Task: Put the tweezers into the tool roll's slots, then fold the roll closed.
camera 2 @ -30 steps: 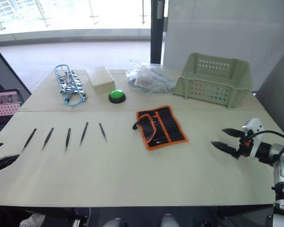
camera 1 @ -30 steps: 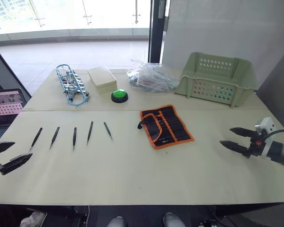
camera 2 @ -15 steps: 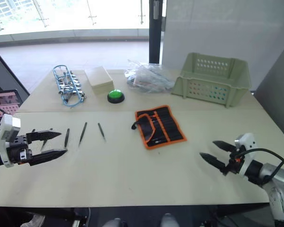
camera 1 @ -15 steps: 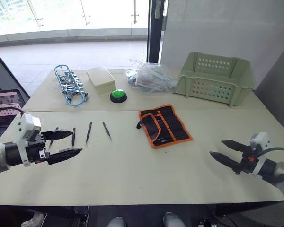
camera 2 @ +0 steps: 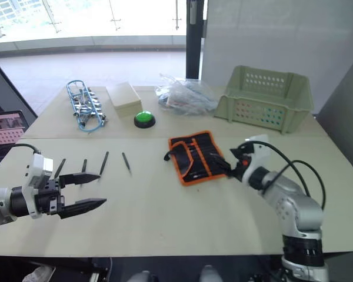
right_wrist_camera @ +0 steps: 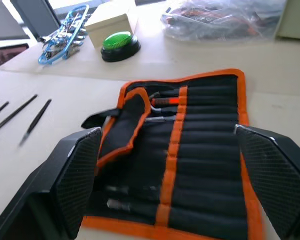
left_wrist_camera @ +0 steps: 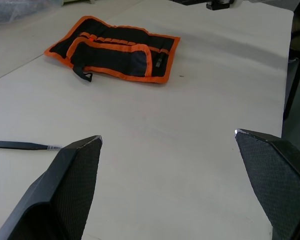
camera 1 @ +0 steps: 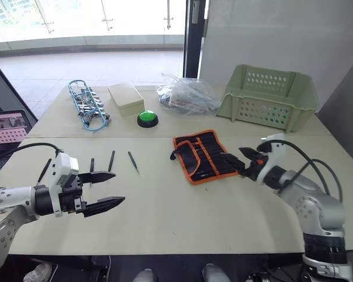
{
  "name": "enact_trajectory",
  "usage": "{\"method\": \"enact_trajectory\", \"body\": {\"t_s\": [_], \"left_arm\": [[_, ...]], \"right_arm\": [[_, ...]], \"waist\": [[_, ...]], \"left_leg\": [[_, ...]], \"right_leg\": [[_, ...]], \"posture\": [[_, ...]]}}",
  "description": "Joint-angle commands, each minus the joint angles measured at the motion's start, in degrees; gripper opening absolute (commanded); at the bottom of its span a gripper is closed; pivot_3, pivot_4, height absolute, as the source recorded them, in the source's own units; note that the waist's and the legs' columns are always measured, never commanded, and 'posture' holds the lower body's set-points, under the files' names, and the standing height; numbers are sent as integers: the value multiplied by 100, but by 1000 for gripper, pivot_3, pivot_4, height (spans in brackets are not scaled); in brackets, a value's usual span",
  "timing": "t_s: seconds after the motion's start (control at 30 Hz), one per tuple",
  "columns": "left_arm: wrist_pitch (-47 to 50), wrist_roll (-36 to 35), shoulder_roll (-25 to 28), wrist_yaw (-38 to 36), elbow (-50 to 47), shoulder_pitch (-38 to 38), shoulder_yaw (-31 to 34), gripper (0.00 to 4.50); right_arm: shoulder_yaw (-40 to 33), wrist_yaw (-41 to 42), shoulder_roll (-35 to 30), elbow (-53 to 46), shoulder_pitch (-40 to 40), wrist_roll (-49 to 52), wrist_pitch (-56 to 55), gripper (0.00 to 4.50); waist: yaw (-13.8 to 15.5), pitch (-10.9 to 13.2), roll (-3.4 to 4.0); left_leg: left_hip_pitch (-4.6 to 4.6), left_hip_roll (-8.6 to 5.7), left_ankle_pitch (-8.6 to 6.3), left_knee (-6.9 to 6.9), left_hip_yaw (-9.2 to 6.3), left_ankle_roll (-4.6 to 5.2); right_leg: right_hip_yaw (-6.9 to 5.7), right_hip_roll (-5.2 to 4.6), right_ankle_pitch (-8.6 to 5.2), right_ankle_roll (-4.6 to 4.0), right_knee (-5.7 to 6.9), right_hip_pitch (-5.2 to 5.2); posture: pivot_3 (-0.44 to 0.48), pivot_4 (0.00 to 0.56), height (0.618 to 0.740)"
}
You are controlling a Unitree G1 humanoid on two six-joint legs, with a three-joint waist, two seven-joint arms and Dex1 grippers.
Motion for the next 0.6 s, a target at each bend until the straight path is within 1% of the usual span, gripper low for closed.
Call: {"method": "enact_trajectory", "body": {"t_s": [0.03,0.2,0.4,0.43,0.6], "left_arm": [[11,-149,-89,284,-368,-42,159,4500],[7,-91,-166,492,-558,142,140,4500],[-144,59,-154,536,-555,355,150,4500],[-145,54,-153,547,-548,344,157,4500],[-156,75,-157,605,-573,363,157,4500]], "right_arm": [[263,-590,502,-178,-10,-74,181,4481],[711,-947,952,-206,126,-364,83,4481],[765,-1129,1222,25,18,-558,-70,4481],[756,-1151,1251,57,11,-580,-87,4239],[728,-1190,1408,239,48,-643,-118,2645]], "waist": [[17,0,0],[7,0,0],[-18,0,1],[-19,0,0],[-18,0,0]], "left_leg": [[-2,0,0,0,-3,0],[-4,-5,0,0,-3,0],[-1,-2,0,-1,-3,0],[-1,-2,0,-1,-3,0],[-2,-2,0,-1,-3,0]], "right_leg": [[-1,-1,0,0,2,-2],[0,-6,1,0,1,-4],[0,1,0,-1,3,-6],[0,1,0,-2,3,-6],[0,0,0,-2,3,-6]], "posture": [[0,150,740],[0,150,740],[0,150,740],[0,150,740],[0,150,740]]}}
